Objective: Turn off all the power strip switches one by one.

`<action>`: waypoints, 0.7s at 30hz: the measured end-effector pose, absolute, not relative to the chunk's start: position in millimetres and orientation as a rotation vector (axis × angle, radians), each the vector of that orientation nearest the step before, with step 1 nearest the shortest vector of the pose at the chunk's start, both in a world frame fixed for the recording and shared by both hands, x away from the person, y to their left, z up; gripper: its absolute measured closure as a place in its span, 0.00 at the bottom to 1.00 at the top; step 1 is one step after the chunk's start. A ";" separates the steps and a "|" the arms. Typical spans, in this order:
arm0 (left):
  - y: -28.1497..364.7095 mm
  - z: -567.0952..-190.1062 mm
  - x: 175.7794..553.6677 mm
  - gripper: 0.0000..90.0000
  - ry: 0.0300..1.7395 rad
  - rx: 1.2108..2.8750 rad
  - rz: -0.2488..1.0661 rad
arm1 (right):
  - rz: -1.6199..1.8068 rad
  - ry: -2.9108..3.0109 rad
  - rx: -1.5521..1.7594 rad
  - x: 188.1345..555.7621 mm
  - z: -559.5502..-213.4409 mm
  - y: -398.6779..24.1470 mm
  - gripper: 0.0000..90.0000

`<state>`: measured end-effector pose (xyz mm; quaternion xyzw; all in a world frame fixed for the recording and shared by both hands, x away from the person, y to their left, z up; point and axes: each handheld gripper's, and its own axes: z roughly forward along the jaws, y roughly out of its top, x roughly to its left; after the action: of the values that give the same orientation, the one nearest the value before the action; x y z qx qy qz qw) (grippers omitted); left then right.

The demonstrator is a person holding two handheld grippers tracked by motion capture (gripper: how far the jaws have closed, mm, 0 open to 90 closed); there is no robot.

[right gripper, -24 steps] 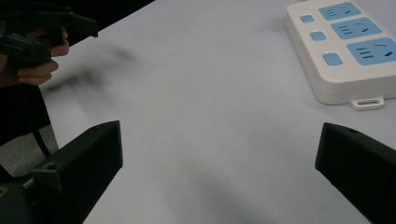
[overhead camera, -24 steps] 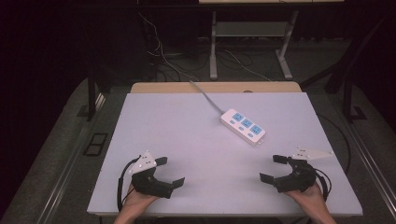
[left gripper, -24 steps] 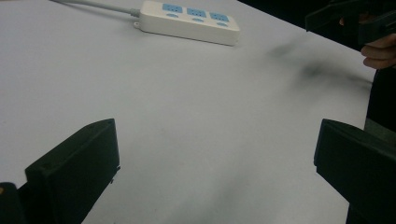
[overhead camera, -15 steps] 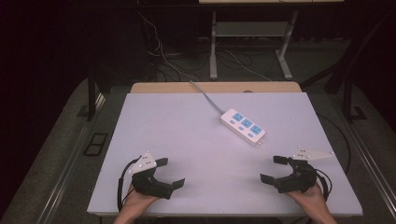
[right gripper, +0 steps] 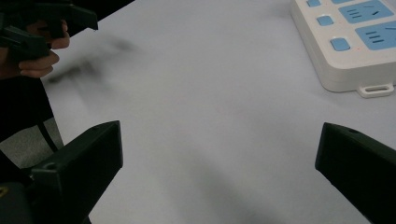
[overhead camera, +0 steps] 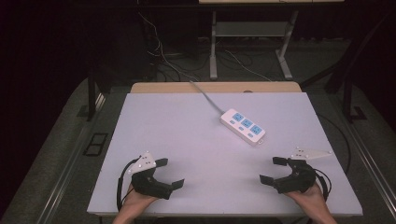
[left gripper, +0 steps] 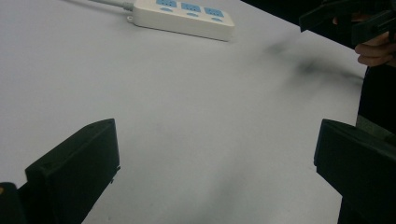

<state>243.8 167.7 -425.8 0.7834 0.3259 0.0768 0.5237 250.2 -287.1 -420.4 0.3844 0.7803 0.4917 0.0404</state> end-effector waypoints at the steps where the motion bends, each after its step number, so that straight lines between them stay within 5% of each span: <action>1: 167.7 -425.8 243.8 0.00 0.780 1.875 0.184 | 1.499 2.395 1.181 250.4 -420.5 -286.6 0.01; 21: 167.9 -428.4 245.9 0.00 0.784 1.876 0.173 | 1.392 2.498 1.165 256.9 -416.0 -276.0 0.01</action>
<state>245.9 167.9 -428.4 0.7836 0.3275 0.0724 0.5229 256.9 -276.0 -416.0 0.3770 0.8087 0.4506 0.0270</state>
